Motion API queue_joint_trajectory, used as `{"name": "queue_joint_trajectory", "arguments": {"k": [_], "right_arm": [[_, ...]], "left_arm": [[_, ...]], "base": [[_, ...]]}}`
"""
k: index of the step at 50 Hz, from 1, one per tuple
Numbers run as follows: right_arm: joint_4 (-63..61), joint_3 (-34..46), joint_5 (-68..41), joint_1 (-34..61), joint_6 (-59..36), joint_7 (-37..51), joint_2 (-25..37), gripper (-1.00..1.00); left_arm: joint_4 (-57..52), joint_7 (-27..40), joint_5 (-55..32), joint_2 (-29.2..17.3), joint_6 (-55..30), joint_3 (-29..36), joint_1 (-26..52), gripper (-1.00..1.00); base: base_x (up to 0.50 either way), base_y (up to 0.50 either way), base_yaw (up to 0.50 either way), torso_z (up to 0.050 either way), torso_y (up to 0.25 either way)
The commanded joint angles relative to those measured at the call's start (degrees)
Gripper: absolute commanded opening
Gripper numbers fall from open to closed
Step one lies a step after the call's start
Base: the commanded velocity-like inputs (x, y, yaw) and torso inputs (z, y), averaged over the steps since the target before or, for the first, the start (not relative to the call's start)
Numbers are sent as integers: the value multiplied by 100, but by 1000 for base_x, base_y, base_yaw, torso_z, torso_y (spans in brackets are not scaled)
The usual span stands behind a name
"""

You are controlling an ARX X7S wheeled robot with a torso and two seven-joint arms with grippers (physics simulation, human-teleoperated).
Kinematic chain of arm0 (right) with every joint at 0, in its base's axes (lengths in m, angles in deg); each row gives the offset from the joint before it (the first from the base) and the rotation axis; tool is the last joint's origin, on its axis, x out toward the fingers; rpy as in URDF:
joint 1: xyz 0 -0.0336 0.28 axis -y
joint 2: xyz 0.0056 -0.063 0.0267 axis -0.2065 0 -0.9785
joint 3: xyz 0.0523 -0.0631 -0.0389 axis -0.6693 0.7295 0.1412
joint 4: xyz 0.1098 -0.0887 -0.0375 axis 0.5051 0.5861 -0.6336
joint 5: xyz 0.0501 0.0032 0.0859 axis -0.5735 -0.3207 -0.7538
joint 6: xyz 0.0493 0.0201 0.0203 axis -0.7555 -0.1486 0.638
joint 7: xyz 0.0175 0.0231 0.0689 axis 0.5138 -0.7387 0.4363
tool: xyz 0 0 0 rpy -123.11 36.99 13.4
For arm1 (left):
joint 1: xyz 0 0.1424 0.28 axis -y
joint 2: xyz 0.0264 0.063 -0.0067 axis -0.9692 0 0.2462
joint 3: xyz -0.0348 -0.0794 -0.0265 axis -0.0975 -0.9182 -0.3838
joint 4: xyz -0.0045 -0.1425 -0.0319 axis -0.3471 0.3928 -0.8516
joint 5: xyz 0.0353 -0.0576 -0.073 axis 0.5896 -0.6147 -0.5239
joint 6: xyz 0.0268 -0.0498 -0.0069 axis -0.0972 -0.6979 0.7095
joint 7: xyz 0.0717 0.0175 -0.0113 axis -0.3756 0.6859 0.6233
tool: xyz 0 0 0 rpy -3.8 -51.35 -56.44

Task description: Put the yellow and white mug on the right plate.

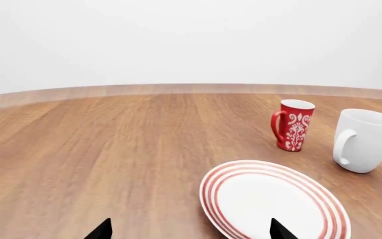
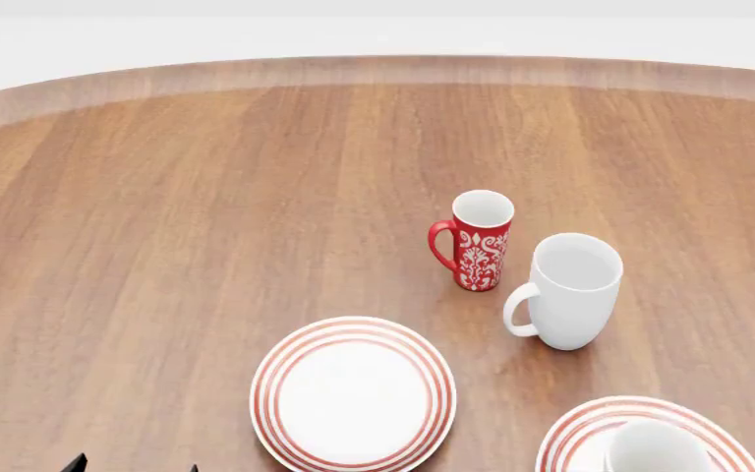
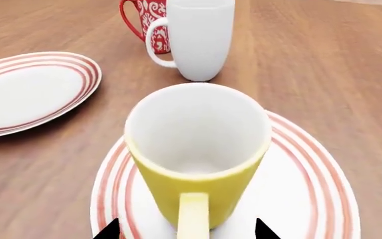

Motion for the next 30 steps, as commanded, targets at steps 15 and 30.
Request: {"name": "queue_joint_trajectory", "arguments": {"k": [15,30], "right_arm": [[-2846,-827,-698,-1703,167,751,725,100],[-4949,-2613,-1168,-4316,1859,1067,714,100]], "left_arm": [[-23,40,-29,-33,5,34,11,100],[-110,73,-65,-76,3,31,-2,100]], "base": [[0,0,0,0,0],[0,0,0,0,0]]}}
